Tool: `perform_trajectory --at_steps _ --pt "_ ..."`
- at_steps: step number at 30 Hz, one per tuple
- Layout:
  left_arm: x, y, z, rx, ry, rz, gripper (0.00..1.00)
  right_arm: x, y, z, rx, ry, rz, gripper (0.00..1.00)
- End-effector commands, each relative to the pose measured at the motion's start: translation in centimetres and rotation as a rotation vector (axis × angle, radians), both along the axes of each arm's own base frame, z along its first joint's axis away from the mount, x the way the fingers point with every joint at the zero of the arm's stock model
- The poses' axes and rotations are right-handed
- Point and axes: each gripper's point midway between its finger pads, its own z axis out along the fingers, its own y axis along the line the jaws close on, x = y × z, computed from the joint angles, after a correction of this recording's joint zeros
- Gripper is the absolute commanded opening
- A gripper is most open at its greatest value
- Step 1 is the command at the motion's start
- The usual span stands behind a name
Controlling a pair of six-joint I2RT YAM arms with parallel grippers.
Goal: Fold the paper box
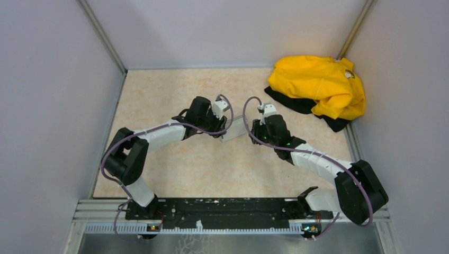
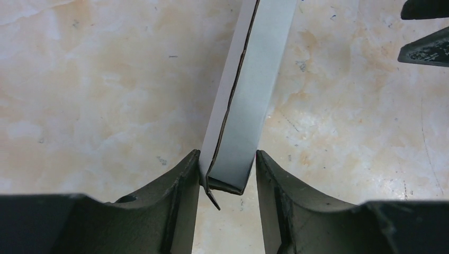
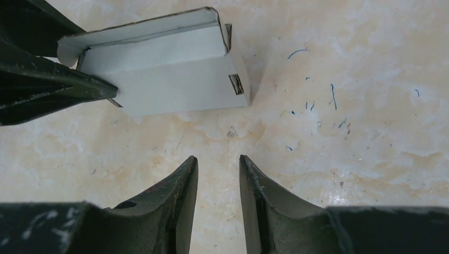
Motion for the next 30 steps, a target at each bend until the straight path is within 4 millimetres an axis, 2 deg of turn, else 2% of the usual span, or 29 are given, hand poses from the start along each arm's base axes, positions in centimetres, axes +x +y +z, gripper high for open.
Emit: perform_trajectory --at_steps 1,5,11,17,22,27,30 --pt "0.4 -1.3 2.0 -0.071 -0.018 -0.056 0.49 0.4 0.5 2.1 0.031 -0.046 0.007 0.36" --pt "-0.3 -1.2 2.4 -0.087 -0.013 -0.066 0.49 1.6 -0.7 3.6 0.011 -0.096 -0.070 0.44" --pt "-1.5 -1.5 3.1 -0.106 -0.014 -0.093 0.49 4.9 -2.6 6.2 0.022 -0.148 -0.194 0.48" --pt "-1.9 -1.5 2.8 -0.102 -0.008 -0.094 0.50 8.1 -3.3 6.7 0.070 -0.129 -0.242 0.50" --pt "-1.4 -1.5 3.0 -0.096 -0.017 -0.078 0.50 11.1 -1.7 5.4 0.101 -0.084 -0.182 0.52" --pt "-1.0 -1.3 5.5 -0.124 -0.076 -0.053 0.51 14.2 1.2 2.9 0.109 -0.024 -0.075 0.52" --pt "-0.6 -0.9 7.1 -0.138 -0.113 -0.031 0.51 15.0 2.6 1.8 0.132 -0.012 -0.025 0.52"
